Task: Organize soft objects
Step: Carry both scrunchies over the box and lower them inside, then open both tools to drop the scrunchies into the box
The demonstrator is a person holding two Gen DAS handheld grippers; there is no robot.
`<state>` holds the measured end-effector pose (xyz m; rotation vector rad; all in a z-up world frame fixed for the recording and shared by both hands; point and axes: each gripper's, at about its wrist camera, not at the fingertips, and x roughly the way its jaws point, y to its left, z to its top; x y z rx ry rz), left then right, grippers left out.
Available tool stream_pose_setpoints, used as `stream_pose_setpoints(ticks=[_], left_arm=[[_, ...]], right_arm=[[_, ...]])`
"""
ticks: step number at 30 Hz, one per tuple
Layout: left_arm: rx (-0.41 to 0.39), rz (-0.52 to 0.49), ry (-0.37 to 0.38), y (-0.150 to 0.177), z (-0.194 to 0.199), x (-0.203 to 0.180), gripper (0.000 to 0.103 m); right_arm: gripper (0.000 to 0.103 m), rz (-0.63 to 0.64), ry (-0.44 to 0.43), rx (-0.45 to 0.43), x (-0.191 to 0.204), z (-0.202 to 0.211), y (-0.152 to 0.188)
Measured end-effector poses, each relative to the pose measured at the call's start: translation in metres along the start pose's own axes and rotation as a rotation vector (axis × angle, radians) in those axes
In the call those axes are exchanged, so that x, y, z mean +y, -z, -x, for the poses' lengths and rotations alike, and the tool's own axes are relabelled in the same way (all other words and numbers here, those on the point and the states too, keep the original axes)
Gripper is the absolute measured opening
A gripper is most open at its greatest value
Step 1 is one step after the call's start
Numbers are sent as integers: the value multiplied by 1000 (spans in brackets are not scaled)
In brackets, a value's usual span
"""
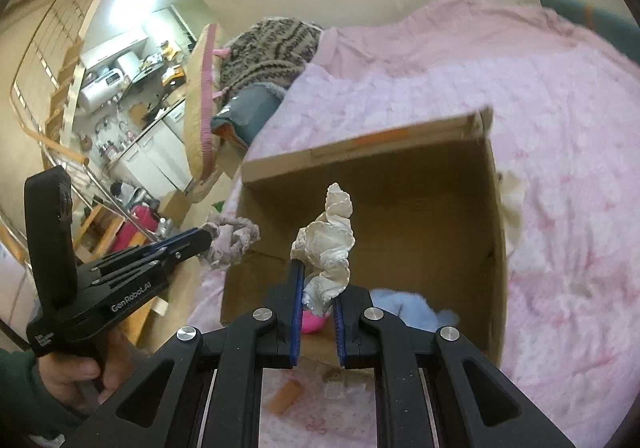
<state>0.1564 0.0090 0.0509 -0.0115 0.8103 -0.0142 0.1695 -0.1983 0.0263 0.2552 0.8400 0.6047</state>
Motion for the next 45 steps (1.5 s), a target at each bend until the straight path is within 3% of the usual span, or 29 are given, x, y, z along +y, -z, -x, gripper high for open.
stream_pose_setpoints(ticks=[6, 17, 23, 33, 45], left_arm=[[6, -35, -9, 18, -20, -8, 6], [13, 1, 24, 25, -26, -5, 6], [-64, -34, -17, 23, -20, -10, 6], [-38, 2, -26, 20, -27, 1, 6], [-1, -15, -1, 25, -33, -4, 7]], right_arm=[[15, 28, 57, 41, 0, -14, 11], [15, 56, 175, 133, -7, -46, 20], [15, 32, 204, 95, -15, -43, 15], [15, -8, 359, 66, -35, -38, 9], [19, -31, 292, 39, -36, -29, 9]])
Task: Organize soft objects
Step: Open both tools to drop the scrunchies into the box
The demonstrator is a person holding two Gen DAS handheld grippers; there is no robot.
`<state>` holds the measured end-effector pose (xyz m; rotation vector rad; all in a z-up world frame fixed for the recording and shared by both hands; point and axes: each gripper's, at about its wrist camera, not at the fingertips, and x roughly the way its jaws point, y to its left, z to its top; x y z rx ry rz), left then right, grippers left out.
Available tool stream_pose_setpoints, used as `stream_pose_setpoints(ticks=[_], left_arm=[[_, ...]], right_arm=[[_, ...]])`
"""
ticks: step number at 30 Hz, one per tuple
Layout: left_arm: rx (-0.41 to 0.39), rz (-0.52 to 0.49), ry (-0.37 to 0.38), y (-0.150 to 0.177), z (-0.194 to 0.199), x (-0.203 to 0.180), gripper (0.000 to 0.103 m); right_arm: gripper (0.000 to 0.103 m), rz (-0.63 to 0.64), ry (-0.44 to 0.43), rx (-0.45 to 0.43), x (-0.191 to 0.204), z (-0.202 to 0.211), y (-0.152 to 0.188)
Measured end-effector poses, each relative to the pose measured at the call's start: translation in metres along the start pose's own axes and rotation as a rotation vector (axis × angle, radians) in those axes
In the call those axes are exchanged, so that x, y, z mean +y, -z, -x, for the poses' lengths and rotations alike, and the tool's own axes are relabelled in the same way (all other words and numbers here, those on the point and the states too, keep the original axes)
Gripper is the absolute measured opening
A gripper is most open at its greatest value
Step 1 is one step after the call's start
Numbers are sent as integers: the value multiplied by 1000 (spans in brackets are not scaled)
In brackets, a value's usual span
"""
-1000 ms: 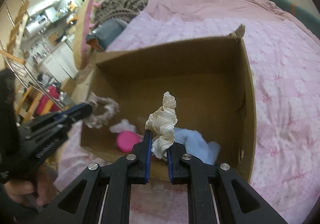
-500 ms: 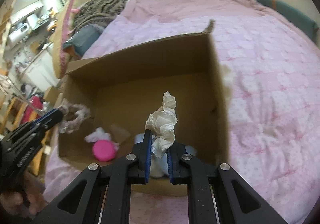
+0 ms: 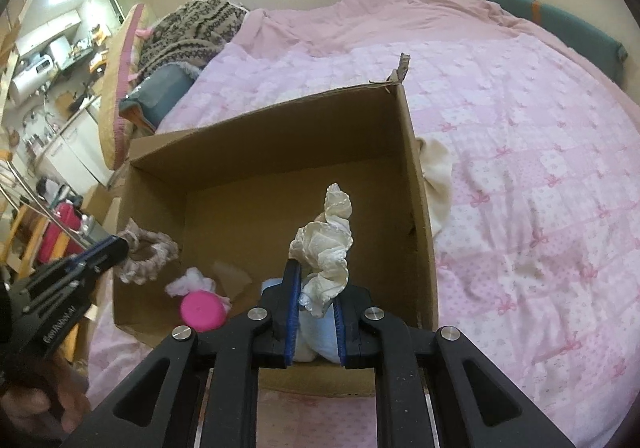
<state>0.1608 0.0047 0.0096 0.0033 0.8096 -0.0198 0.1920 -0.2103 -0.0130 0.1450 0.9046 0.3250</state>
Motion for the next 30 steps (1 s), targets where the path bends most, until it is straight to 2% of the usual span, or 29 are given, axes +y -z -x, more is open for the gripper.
stream_pose_setpoints(ticks=[2, 3, 4, 5, 6, 7, 8, 9, 10, 12, 14, 15, 17, 18, 23, 26, 30], left_arm=[[9, 4, 10, 0, -1, 0, 7], [14, 2, 14, 0, -1, -1, 9], [18, -8, 12, 1, -1, -2, 13], [18, -19, 9, 1, 0, -5, 17], [15, -26, 5, 2, 1, -6, 26], [10, -31, -4, 2, 2, -8, 38], [2, -34, -9, 2, 4, -9, 45], [-6, -35, -8, 2, 7, -10, 63], [-19, -33, -7, 1, 10, -10, 71], [-52, -28, 10, 0, 17, -10, 72], [-71, -28, 20, -2, 22, -11, 72], [-77, -26, 17, -3, 24, -11, 72], [-79, -20, 14, -3, 25, -10, 72], [-72, -14, 14, -3, 24, -9, 72], [-35, 30, 23, -2, 24, 0, 72], [-43, 48, 47, -2, 30, 4, 72], [-59, 42, 19, 1, 42, 4, 73]], right_arm=[[29, -8, -6, -9, 0, 2, -1], [40, -6, 6, -13, 0, 2, -1], [64, -5, 21, -17, 0, 3, -1], [73, -10, 19, -24, -1, 4, -1], [78, -21, 10, -36, -1, 6, -1], [78, -32, 0, -52, -2, 9, -1], [78, -32, -6, -56, -2, 10, -2], [78, -30, -14, -59, -2, 11, -3], [78, -30, -22, -65, -1, 13, -3], [78, -29, -36, -88, -1, 18, -3], [80, -12, -31, -196, 4, 39, -4], [87, 8, -32, -231, 7, 46, -5], [93, 41, -27, -278, 13, 55, -4], [94, 51, -20, -280, 15, 56, -2], [94, 58, -37, -182, 19, 39, 1], [94, 43, -45, -143, 18, 33, 4], [94, 39, -48, -110, 18, 37, 10]])
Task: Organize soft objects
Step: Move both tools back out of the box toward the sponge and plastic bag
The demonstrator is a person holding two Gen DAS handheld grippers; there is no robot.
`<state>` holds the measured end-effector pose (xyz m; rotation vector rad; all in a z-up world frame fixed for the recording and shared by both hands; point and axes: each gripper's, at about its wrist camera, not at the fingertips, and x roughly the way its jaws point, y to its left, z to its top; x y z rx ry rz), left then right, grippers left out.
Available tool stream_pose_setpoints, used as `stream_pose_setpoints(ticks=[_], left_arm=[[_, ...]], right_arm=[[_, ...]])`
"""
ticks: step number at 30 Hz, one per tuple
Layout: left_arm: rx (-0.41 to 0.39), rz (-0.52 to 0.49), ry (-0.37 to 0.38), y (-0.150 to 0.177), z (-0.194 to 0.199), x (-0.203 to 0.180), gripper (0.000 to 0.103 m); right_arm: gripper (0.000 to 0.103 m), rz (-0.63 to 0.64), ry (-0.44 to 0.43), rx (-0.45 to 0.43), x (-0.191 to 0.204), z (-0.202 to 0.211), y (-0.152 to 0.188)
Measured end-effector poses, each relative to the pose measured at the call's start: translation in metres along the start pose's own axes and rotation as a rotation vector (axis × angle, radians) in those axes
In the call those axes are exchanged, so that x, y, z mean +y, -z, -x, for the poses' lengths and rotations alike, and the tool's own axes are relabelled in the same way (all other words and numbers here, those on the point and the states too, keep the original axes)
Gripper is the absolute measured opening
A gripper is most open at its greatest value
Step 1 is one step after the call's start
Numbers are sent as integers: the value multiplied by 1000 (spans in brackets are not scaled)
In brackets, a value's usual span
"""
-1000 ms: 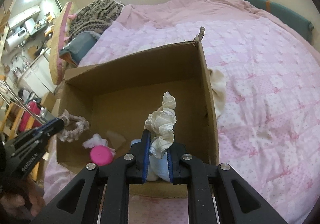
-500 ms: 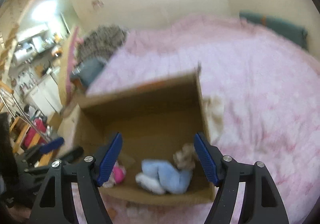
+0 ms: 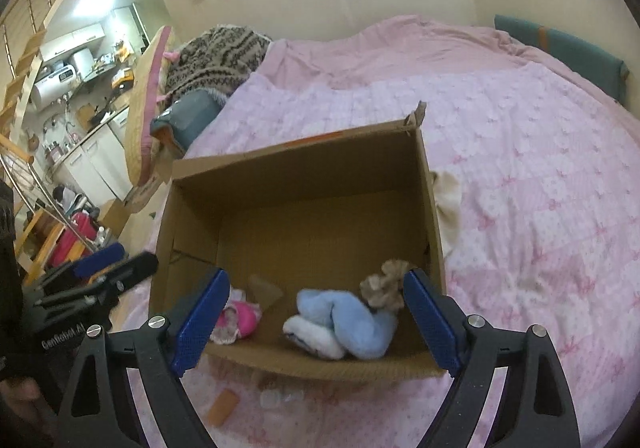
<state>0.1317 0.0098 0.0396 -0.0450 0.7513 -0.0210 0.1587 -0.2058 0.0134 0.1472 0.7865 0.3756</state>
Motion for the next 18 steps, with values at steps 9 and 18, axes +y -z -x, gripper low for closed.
stream_pose_setpoints(ticks=[9, 18], left_arm=[[123, 40, 20, 27, 6, 1, 72], [244, 55, 24, 56, -2, -4, 72]], right_arm=[[94, -16, -30, 57, 7, 16, 22], [94, -126, -7, 209, -3, 11, 59]])
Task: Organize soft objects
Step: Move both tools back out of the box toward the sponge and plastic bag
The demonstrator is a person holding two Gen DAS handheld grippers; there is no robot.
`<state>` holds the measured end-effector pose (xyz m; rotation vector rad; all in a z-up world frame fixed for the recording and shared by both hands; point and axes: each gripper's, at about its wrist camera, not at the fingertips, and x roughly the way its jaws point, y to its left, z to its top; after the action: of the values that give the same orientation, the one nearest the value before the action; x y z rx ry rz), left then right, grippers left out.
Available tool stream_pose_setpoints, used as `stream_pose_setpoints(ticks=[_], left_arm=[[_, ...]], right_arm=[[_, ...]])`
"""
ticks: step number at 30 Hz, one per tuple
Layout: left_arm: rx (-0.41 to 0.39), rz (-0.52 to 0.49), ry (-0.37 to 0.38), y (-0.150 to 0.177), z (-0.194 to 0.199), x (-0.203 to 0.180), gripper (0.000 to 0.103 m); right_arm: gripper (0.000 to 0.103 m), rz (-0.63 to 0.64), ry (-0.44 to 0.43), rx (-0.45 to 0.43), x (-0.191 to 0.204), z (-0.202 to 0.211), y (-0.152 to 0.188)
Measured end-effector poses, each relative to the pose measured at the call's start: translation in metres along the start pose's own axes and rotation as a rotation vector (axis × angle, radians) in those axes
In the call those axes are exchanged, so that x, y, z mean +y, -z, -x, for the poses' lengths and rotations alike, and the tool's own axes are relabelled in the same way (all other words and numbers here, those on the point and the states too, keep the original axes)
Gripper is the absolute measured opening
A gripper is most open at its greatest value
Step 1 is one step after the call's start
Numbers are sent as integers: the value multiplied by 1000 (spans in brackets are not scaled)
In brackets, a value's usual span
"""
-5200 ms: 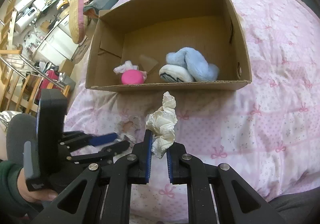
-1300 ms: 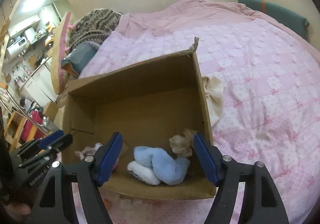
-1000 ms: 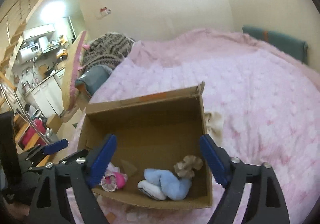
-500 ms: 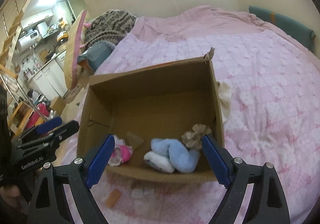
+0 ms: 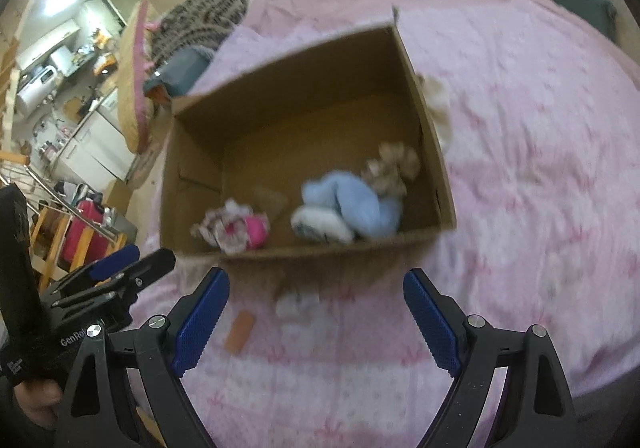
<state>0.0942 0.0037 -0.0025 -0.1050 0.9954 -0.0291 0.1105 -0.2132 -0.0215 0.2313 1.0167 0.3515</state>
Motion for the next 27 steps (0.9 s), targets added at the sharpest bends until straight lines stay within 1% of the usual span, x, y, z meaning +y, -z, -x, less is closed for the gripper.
stream_pose_setpoints(ticks=[3, 6, 8, 12, 14, 16, 19, 21, 23, 26, 27], left_arm=[[85, 11, 11, 9, -13, 1, 72], [158, 15, 18, 19, -25, 1, 72], [184, 20, 21, 22, -29, 1, 72], [200, 29, 14, 24, -34, 4, 72], [214, 52, 11, 24, -38, 9, 68], [231, 71, 6, 24, -42, 13, 61], [270, 100, 4, 26, -50, 21, 55], [301, 107, 16, 29, -57, 22, 54], [331, 96, 30, 32, -63, 17, 53], [377, 49, 54, 37, -76, 5, 44], [399, 32, 64, 39, -83, 0, 37]], right_arm=[[94, -31, 9, 43, -4, -6, 11], [94, -28, 31, 78, -4, -12, 15], [94, -23, 45, 93, -4, -16, 16], [94, -49, 46, 126, -10, -25, 16], [94, -77, 46, 145, -15, -29, 17], [94, -109, 39, 164, -21, -33, 18], [94, -149, 31, 188, -28, -38, 18], [94, -163, 29, 199, -31, -41, 19], [94, -172, 27, 209, -32, -44, 19], [94, -182, 21, 219, -32, -47, 20], [94, -181, 21, 219, -32, -47, 20]])
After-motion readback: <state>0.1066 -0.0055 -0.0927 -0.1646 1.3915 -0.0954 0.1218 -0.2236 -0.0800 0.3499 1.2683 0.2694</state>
